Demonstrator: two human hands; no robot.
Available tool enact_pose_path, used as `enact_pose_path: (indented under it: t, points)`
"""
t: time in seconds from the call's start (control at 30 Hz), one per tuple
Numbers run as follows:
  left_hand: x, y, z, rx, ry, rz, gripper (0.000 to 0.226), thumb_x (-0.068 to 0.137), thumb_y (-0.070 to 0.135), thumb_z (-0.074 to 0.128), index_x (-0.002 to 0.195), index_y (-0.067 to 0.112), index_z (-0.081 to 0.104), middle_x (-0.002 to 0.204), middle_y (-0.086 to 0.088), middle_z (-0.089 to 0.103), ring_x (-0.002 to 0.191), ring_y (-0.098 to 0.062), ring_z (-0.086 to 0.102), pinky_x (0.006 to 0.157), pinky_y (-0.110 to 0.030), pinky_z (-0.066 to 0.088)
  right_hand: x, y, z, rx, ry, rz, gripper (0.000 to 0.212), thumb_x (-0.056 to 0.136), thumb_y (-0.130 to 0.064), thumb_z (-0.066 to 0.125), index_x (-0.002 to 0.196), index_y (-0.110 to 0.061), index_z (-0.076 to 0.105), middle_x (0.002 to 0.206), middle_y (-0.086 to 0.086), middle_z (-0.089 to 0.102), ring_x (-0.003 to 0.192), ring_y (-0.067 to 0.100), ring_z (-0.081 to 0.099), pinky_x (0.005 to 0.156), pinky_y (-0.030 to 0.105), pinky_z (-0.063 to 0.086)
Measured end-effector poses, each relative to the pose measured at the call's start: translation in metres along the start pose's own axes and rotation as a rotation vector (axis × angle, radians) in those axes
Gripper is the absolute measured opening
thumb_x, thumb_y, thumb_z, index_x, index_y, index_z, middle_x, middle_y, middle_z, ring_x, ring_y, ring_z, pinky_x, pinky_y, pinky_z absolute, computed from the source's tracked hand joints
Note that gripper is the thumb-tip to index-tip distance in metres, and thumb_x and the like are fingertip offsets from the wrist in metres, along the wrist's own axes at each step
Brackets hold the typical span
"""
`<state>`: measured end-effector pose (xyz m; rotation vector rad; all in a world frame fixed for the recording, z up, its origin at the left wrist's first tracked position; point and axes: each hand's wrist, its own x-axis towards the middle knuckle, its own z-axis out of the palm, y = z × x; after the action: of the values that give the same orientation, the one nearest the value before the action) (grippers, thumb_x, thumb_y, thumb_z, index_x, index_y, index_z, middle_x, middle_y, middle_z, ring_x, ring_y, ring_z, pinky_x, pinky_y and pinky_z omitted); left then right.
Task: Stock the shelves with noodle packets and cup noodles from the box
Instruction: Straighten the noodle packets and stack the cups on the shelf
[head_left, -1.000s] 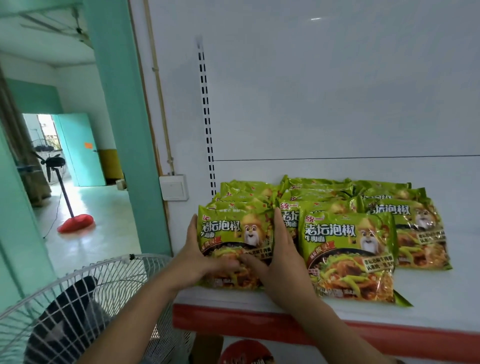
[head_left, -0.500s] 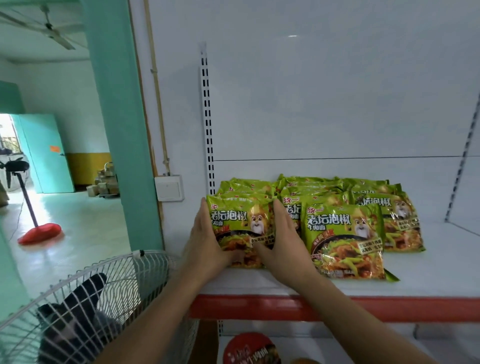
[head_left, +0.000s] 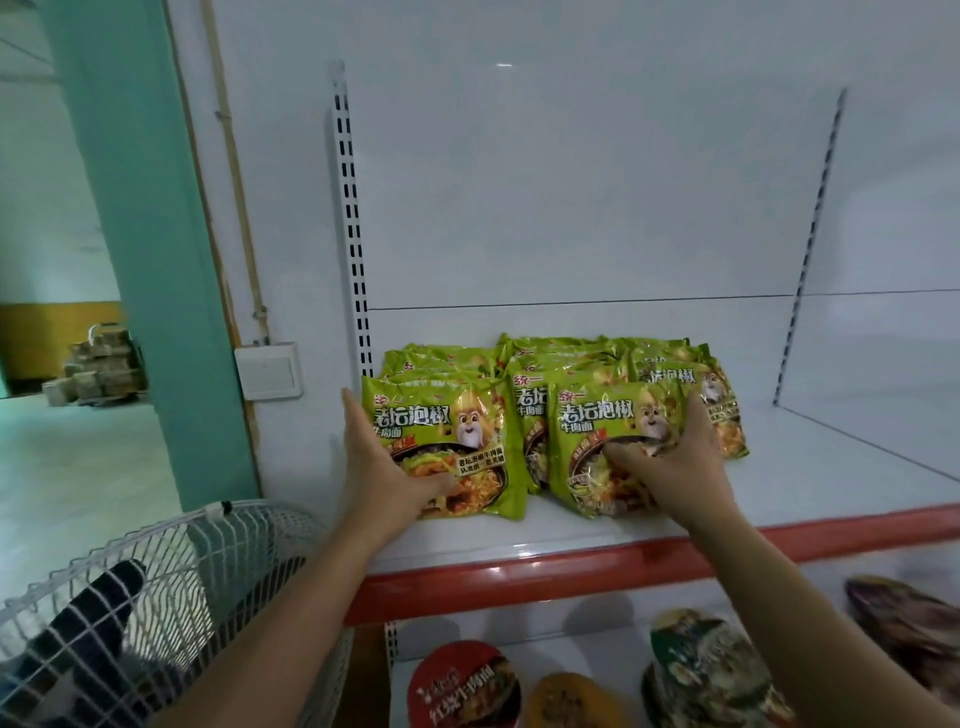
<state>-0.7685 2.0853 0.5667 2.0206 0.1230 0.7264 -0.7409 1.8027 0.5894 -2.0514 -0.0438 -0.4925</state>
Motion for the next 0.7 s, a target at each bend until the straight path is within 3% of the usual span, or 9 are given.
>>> enact_pose_path:
  t: [0.07,0.13,0.23,0.33,0.43,0.53,0.63,0.7]
  points:
    - [0.000,-0.002,-0.001,-0.061,-0.031,-0.089,0.165,0.031,0.049,0.092,0.149,0.041,-0.023,0.164,0.006,0.001,0.149,-0.027,0.015,0.108,-0.061,0.038,0.000,0.007,-0.001,0.089,-0.047,0.055,0.116,0.073,-0.040,0.083,0.157,-0.023,0.005,0.162,0.009,0.020,0.145,0.033,0.025,0.115,0.056,0.028]
    - [0.000,-0.003,0.000,-0.092,-0.055,-0.127,0.164,0.030,0.048,0.092,0.150,0.042,-0.020,0.163,0.004,0.009,0.147,-0.028,0.022,0.105,-0.060,0.041,0.000,0.009,0.000,0.114,-0.030,0.050,0.115,0.072,-0.039,0.084,0.156,-0.022,0.008,0.161,0.008,0.022,0.144,0.033,0.026,0.114,0.055,0.028]
    - [-0.002,-0.004,0.003,-0.098,-0.077,-0.097,0.156,0.041,0.039,0.095,0.153,0.037,-0.014,0.160,-0.004,0.021,0.145,-0.028,0.028,0.113,-0.057,0.035,-0.003,0.002,0.005,0.098,0.010,-0.030,0.114,0.073,-0.034,0.084,0.157,-0.020,0.009,0.160,0.006,0.021,0.143,0.031,0.028,0.112,0.051,0.031]
    - [-0.004,-0.004,0.005,-0.081,-0.081,-0.083,0.154,0.043,0.042,0.094,0.153,0.035,-0.013,0.157,-0.004,0.028,0.142,-0.026,0.033,0.116,-0.054,0.029,0.001,-0.003,0.013,0.090,0.012,-0.071,0.110,0.075,-0.034,0.083,0.157,-0.021,0.011,0.160,0.006,0.019,0.144,0.029,0.026,0.112,0.050,0.031]
    - [-0.003,0.000,0.006,-0.030,-0.058,-0.073,0.158,0.037,0.055,0.090,0.153,0.034,-0.016,0.158,-0.004,0.025,0.144,-0.027,0.030,0.117,-0.053,0.028,0.010,0.000,0.016,0.094,-0.023,-0.073,0.101,0.076,-0.036,0.082,0.154,-0.015,0.021,0.155,0.006,0.026,0.140,0.027,0.032,0.110,0.044,0.033]
    - [-0.004,0.005,0.008,0.102,0.025,-0.003,0.157,0.041,0.055,0.089,0.154,0.029,-0.018,0.161,-0.005,0.018,0.146,-0.025,0.023,0.118,-0.048,0.024,0.015,0.010,0.014,0.173,-0.063,0.005,0.102,0.073,-0.037,0.085,0.151,-0.013,0.024,0.151,0.006,0.033,0.135,0.028,0.038,0.110,0.045,0.037]
    - [-0.006,0.010,0.012,0.144,0.059,0.087,0.152,0.049,0.042,0.093,0.154,0.027,-0.016,0.163,-0.003,0.010,0.148,-0.023,0.018,0.118,-0.045,0.023,0.020,0.016,0.014,0.216,-0.109,0.024,0.101,0.071,-0.037,0.086,0.147,-0.014,0.025,0.145,0.009,0.039,0.129,0.030,0.043,0.108,0.051,0.041]
    - [-0.004,0.011,0.014,0.071,0.035,0.059,0.150,0.053,0.031,0.095,0.154,0.028,-0.015,0.162,-0.003,0.011,0.147,-0.023,0.019,0.118,-0.046,0.023,0.023,0.018,0.014,0.226,-0.132,0.022,0.099,0.071,-0.036,0.087,0.146,-0.014,0.026,0.140,0.007,0.042,0.126,0.027,0.045,0.106,0.047,0.041]
